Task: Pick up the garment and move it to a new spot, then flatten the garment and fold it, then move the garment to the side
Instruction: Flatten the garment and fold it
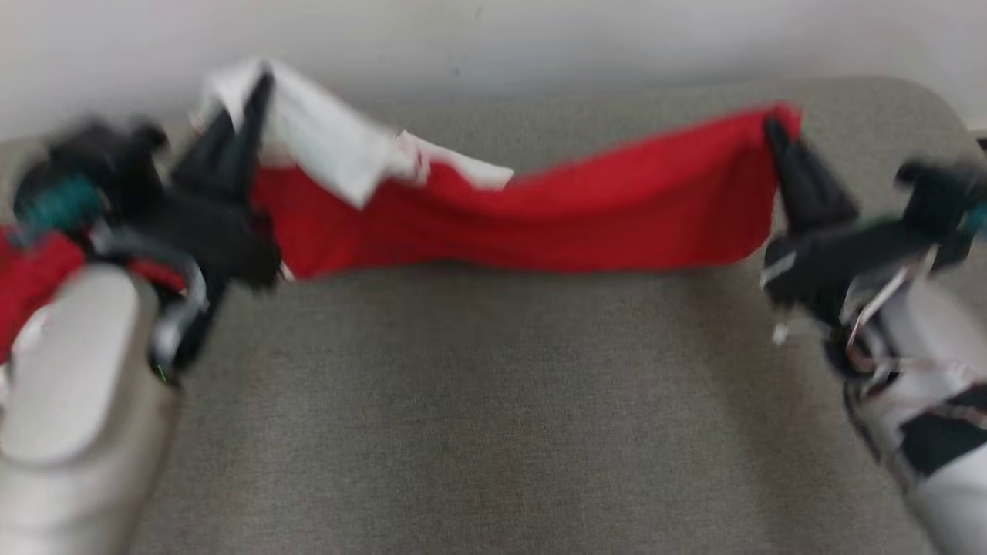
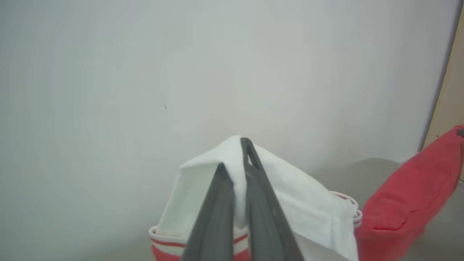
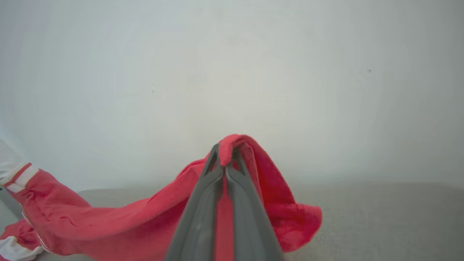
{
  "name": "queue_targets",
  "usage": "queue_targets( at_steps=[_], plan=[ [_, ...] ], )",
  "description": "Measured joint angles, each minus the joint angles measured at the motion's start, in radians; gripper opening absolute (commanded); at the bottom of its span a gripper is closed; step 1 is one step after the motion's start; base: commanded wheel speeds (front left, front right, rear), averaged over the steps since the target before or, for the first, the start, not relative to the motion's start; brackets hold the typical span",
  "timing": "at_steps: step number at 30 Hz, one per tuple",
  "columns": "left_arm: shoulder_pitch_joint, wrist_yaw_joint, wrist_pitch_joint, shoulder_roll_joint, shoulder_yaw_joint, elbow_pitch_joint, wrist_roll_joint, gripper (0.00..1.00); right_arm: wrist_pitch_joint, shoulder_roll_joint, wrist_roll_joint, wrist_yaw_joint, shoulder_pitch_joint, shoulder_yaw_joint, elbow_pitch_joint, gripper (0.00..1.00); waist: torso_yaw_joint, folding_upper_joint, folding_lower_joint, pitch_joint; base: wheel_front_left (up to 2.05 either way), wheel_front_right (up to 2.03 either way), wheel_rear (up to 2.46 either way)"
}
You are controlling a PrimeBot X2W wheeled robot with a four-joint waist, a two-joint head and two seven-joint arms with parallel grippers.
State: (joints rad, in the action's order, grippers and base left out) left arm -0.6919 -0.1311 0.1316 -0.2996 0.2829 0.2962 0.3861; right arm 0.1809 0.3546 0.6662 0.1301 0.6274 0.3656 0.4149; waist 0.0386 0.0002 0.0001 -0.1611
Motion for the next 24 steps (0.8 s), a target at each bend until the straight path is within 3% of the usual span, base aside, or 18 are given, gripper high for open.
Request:
queue_targets(
  at_steps=[4,14,19,24],
  plan=[
    [-0.301,0.000,-0.068,-0.047,0.041,0.044,0.050,0.00,-0.064,0.033,0.050,0.000,0.229,-0.028,-0.002,0.00,0.007,0.0001,0.0001,-0.070,0.00,0.00,0.00],
    [-1.018,0.000,-0.140,-0.033,0.091,0.327,0.107,0.00,-0.224,0.075,0.081,0.000,0.838,-0.139,0.154,0.00,0.017,0.0001,0.0003,-0.284,0.00,0.00,0.00],
    [-1.267,0.000,-0.136,-0.024,0.161,0.467,0.089,0.00,-0.244,0.055,0.062,0.000,1.075,-0.181,0.301,0.00,0.029,0.0001,0.0003,-0.376,0.00,0.00,0.00],
    [-1.404,0.000,-0.120,-0.003,0.181,0.599,0.098,0.00,-0.239,0.044,0.025,0.000,1.223,-0.185,0.442,0.00,0.046,0.0001,0.0002,-0.441,0.00,0.00,0.00]
  ],
)
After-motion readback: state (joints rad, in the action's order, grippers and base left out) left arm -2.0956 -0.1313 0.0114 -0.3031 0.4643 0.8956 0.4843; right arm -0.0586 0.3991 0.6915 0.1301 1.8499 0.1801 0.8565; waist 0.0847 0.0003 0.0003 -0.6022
